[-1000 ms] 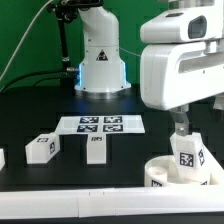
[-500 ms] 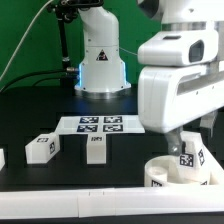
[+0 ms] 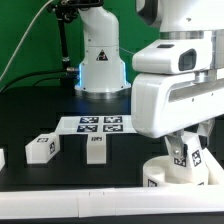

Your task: Assemble stool

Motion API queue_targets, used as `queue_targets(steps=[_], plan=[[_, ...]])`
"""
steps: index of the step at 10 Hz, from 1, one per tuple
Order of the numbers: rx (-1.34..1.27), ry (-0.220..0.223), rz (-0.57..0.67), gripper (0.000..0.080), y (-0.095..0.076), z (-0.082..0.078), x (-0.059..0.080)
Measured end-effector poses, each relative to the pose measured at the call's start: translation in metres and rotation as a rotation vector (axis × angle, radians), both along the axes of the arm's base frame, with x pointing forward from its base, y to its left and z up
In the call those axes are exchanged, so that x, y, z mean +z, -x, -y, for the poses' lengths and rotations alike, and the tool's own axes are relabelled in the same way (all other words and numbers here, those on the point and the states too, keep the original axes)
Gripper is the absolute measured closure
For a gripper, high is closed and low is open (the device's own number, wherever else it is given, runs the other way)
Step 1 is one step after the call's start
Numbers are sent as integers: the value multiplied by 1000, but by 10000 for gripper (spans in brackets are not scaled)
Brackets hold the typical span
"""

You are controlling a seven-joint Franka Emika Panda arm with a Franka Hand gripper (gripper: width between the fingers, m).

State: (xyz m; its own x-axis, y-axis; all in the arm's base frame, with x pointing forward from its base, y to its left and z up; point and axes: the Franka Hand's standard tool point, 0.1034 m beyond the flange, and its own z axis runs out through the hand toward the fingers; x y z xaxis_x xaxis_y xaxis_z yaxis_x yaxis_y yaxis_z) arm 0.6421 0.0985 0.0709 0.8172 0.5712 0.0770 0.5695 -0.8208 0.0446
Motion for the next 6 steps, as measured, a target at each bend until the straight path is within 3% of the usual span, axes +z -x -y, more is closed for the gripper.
queue_targets(steps=[1,5,6], plan=[[-75,-7,-1,464,0,0,0],[-343,-32,-1,464,-1,1,-2],[-440,-56,19,464,-7,4,-2]])
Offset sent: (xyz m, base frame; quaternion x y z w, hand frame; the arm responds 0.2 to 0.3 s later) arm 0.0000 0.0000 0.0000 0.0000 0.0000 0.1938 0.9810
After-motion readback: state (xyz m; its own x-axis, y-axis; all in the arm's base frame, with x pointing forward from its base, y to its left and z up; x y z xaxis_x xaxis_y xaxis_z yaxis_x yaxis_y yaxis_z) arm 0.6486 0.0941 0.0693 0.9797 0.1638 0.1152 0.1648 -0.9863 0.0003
